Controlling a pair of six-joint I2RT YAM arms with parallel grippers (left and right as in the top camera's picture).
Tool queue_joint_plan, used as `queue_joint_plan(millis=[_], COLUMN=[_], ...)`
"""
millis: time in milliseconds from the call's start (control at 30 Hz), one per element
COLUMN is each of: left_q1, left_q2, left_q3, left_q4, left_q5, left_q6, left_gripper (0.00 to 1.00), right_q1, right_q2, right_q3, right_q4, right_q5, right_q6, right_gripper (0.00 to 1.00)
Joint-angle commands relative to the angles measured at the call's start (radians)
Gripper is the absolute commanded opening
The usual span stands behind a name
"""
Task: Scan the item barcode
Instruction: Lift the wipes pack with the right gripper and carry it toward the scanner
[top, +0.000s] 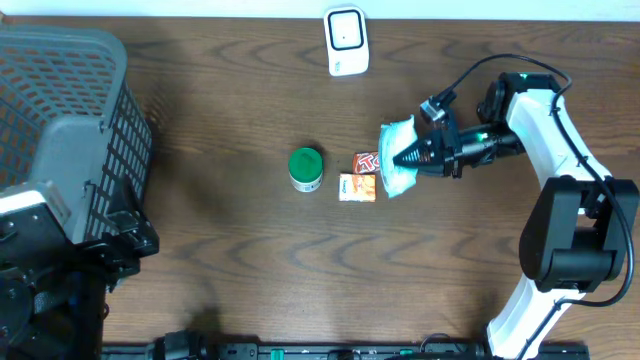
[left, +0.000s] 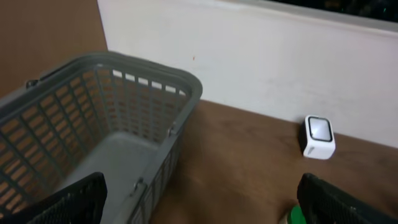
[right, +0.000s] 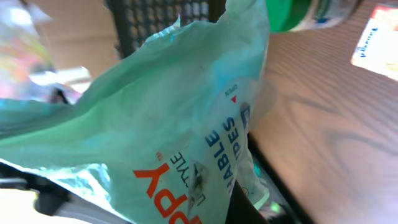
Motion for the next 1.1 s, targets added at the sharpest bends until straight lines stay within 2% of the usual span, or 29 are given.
queue_joint_plan(millis=[0,267,533,1067], left_q1=[-0.003,-0.003,-0.003,-0.003], left_q2=[-0.002,-0.002,-0.002,-0.002], left_q3=[-0.002,-0.002,-0.002,-0.002], left_q4=[-0.01,-0.044,-0.055,-0.13], left_q5=[0.01,0.01,0.01,0.01], left_q6=[-0.009,-0.009,-0.009,-0.009], left_gripper=[0.98,0.98,0.98,0.98], right_q1=[0.026,0.188,0.325,0.177], right_q2=[-0.005,-0.005,-0.005,-0.005], right_q3=[-0.004,-0.004,-0.004,-0.003], right_q4=[-0.003,-0.003,-0.003,-0.003], right_q5=[0.108,0.057,0.033,0.09], right_q6=[-0.151,-0.323,-0.273,-0.273], right_gripper=[0.01,0.01,0.01,0.01])
